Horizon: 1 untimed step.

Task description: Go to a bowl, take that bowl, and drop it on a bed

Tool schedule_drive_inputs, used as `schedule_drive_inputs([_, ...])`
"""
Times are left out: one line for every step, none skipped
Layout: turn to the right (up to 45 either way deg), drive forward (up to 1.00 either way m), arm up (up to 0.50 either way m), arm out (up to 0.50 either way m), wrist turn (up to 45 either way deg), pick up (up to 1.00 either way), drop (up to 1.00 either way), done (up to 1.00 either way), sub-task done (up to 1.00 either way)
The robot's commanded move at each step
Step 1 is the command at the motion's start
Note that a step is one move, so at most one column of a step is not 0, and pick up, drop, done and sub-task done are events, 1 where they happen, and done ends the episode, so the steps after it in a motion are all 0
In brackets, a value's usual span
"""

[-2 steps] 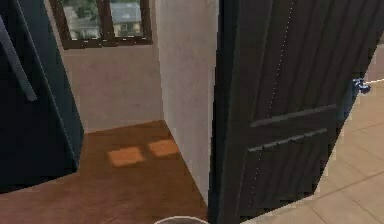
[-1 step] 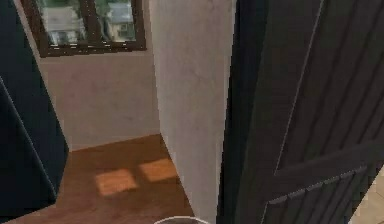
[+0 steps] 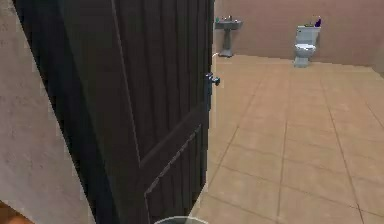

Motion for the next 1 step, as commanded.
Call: schedule_drive_inputs([45.0, 0.00, 0.00, 0.00, 0.0, 0.00, 0.00, 0.00, 0.00])
